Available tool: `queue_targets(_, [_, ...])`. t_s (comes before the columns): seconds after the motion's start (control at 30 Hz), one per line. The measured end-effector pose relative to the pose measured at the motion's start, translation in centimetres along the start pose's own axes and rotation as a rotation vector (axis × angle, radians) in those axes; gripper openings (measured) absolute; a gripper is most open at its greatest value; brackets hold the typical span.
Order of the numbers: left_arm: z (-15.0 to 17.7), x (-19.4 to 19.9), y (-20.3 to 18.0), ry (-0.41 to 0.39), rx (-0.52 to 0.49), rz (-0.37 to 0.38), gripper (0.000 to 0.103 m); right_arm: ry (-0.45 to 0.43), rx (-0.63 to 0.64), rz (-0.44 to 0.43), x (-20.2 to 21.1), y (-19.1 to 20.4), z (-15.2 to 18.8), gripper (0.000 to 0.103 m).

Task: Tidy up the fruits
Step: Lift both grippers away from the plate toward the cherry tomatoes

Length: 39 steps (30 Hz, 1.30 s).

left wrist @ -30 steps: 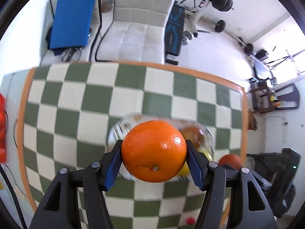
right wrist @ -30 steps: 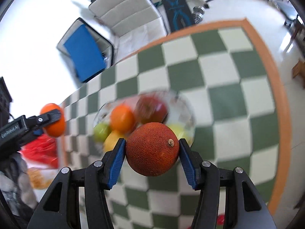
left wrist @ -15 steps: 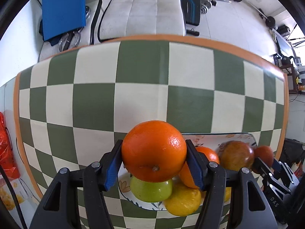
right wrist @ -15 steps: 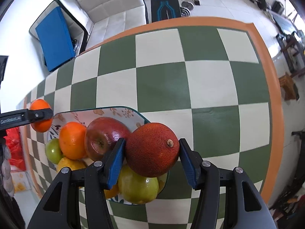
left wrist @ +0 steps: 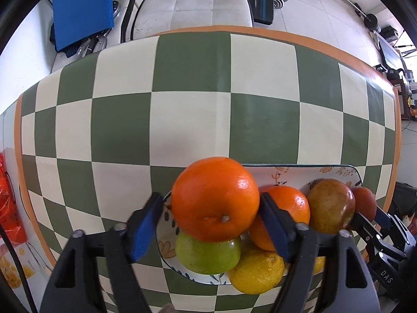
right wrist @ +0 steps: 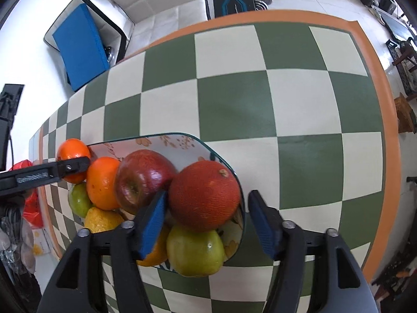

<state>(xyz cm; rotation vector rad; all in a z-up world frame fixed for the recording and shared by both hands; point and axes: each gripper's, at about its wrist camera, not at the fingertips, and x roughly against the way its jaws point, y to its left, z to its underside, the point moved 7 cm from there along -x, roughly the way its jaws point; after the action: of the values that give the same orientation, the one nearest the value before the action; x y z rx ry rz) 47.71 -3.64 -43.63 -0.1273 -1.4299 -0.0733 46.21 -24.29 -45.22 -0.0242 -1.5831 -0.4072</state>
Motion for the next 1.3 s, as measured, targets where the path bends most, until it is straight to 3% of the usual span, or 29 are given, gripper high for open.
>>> queue_targets(0.1, [0.0, 0.9, 0.3, -0.019, 0.007, -0.007, 0.087, 0.001, -0.009, -0.004, 0.1, -0.3, 0.4, 0.076])
queue_targets(0.2, [0.3, 1.9, 0.7, -0.044, 0.016, -0.017, 0.087, -0.011, -0.004, 0.014, 0.8, -0.3, 0.8, 0.088])
queue_targets(0.37, [2.3, 3.9, 1.0, -0.124, 0.039, -0.04, 0.087, -0.062, 0.057, 0.107, 2.8, 0.4, 1.8, 0.095])
queue_targets(0.83, [10.1, 8.6, -0.2, -0.321, 0.035, -0.082, 0.087, -0.212, 0.116, 0.189, 8.7, 1.6, 7.6, 0.096])
queue_targets(1.07, [14.1, 12.9, -1.0, -0.452, 0.03, -0.101, 0.087, -0.315, 0.148, 0.2, 13.6, 2.6, 10.7, 0.096])
queue_targets(1.3, [18.4, 16.5, -2.1, -0.53, 0.009, -0.078, 0.087, -0.407, 0.167, 0.182, 19.1, 3.5, 14.3, 0.096])
